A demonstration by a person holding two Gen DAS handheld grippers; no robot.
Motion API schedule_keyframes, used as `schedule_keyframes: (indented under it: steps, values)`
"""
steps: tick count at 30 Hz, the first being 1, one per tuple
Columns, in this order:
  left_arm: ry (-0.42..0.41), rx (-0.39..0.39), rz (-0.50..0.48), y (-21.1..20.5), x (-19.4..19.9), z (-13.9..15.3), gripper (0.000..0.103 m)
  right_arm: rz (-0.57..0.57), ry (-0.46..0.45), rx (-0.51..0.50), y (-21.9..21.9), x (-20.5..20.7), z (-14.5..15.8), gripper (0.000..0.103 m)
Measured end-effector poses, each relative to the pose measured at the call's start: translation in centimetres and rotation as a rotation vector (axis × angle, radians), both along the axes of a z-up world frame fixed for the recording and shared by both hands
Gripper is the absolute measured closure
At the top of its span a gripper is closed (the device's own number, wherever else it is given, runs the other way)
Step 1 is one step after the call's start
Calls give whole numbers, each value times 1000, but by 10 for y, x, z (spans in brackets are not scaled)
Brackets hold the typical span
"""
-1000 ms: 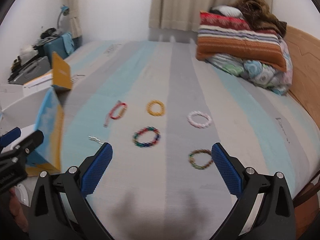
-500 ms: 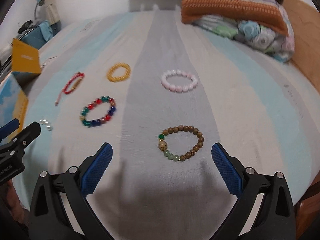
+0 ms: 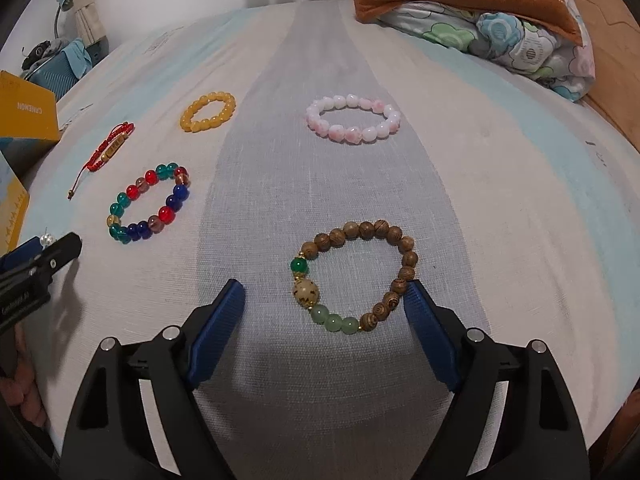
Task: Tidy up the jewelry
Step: 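Grasp the pearl strand with left tool while right tool grasps wooden-bead bracelet, then lift both bracelets and carry them over the white box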
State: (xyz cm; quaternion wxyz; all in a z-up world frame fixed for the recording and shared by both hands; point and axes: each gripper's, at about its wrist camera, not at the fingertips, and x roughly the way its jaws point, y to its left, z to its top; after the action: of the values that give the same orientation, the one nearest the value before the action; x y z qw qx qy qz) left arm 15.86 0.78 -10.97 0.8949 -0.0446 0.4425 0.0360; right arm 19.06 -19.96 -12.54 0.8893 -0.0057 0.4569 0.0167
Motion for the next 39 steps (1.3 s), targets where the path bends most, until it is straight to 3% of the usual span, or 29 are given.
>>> schedule_keyframes:
  steps: [2,5,9,18,23,29,39]
  values:
    - [-3,-9,21,3,-1,0,23,4,-15,-4,1,-2,1,32]
    - [-11,1,42,5,-5,0,36,28,-41,-8,4,-5,3,49]
    - [-17,16,46,5,-8,1,48,54,-53,-12,8,-7,4,66]
    - [-25,24,24,2,-12,2,68,70,-80,-49,14,-8,2,72]
    - [-30,20,12,0,-14,3,93,79,-91,-48,15,-9,2,76]
    - [-34,11,12,-1,-19,6,93,78,-99,-28,14,-11,4,93]
    - [-19,-1,-10,-4,-27,14,93,54,-112,21,5,-17,16,93]
